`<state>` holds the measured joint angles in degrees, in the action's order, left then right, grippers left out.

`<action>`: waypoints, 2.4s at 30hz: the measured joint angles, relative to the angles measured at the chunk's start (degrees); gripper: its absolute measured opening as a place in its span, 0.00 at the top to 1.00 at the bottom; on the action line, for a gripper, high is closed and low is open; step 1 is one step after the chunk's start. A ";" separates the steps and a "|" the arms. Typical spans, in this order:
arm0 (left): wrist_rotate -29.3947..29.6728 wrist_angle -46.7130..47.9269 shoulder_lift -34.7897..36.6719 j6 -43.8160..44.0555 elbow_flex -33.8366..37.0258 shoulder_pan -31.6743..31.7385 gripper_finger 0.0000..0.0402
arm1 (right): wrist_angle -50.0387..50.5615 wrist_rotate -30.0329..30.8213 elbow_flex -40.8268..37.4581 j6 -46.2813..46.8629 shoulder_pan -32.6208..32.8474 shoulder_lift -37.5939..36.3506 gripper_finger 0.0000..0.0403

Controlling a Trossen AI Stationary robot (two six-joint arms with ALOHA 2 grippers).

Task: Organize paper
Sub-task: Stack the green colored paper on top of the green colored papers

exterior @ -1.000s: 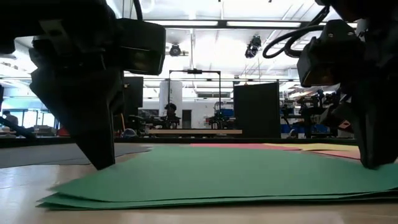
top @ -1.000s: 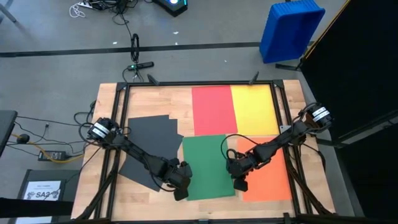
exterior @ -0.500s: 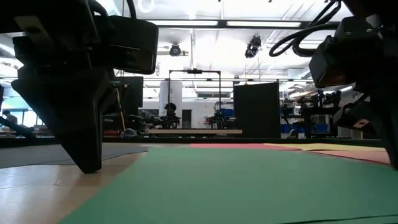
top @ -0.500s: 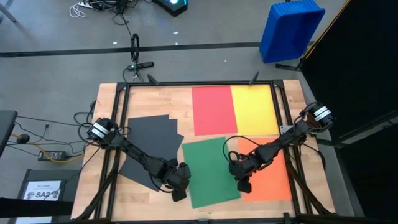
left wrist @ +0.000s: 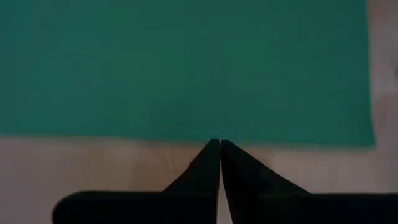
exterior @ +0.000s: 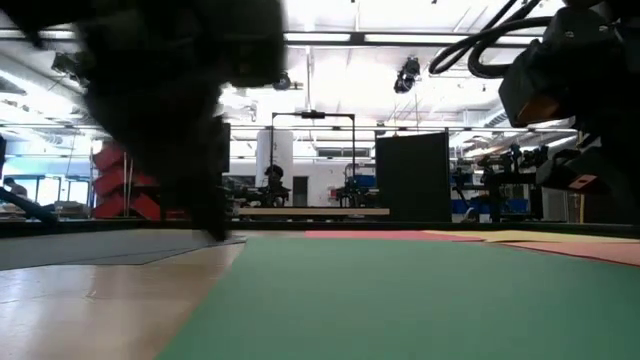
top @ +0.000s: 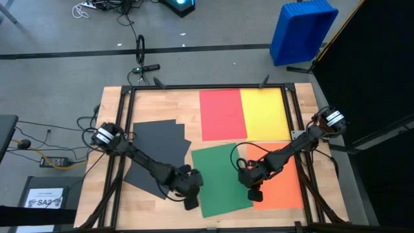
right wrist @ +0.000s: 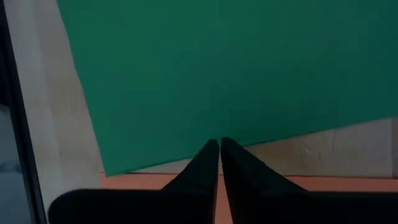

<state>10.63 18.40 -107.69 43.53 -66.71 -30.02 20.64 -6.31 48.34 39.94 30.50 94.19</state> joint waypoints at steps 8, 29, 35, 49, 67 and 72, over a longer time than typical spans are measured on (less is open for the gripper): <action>5.35 -2.02 0.55 -4.39 -0.01 2.18 1.00 | -4.37 0.13 0.00 -0.11 -0.21 0.00 1.00; 4.95 -3.73 1.73 -26.87 -0.94 27.97 1.00 | -13.12 5.60 10.41 -9.17 9.57 8.52 1.00; 2.03 -3.98 1.54 -28.37 -0.97 29.70 1.00 | -13.80 4.07 15.00 -10.71 9.46 13.76 1.00; -1.99 -6.17 -2.39 -29.21 -0.99 30.86 1.00 | -12.10 -0.27 20.78 -13.25 7.07 21.20 1.00; -7.53 -6.63 -3.92 -29.41 -1.02 30.95 1.00 | -10.36 -1.68 20.87 -12.85 4.90 21.73 1.00; -8.75 -6.93 -4.98 -29.38 -1.17 30.92 1.00 | -10.36 -1.45 20.81 -12.65 4.74 21.77 1.00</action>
<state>1.88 11.48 -112.66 14.15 -67.88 0.91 10.28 -7.75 69.14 27.29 35.24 115.96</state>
